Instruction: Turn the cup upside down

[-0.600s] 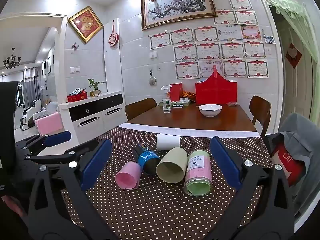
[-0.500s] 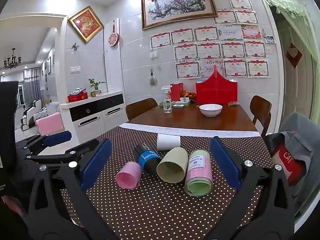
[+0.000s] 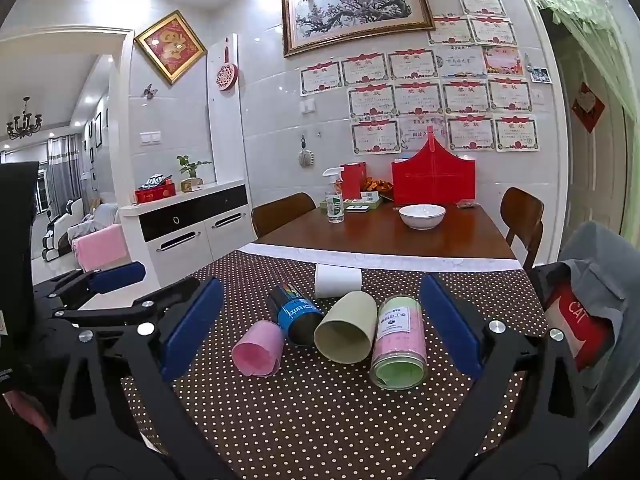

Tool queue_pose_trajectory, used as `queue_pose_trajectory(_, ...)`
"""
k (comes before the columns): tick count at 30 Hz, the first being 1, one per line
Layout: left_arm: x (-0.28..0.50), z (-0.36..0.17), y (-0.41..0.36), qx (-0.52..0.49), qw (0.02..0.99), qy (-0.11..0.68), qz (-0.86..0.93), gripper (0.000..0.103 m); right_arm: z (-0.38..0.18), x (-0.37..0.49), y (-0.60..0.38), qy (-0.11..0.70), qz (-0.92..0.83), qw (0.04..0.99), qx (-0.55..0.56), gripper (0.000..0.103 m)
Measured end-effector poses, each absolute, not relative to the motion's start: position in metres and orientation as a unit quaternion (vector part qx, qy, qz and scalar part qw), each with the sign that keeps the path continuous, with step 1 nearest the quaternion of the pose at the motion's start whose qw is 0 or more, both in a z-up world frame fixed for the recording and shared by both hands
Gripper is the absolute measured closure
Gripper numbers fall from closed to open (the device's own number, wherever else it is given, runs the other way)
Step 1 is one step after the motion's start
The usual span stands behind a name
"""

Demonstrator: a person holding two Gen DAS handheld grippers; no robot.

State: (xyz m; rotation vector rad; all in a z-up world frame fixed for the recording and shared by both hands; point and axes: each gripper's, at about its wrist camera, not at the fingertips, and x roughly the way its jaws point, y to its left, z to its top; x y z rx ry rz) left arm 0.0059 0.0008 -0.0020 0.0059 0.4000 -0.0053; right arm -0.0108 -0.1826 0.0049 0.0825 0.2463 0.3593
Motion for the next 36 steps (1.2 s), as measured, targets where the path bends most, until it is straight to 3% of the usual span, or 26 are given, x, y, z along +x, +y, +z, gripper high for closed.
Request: queue_pose_trajectory(36,0.0051,-0.005,-0.0052,0.004,0.979,0.202,-0.015,0.021,-0.0006,-0.0124,-0.1838,0.138,0.187,0.971,0.05,0.006)
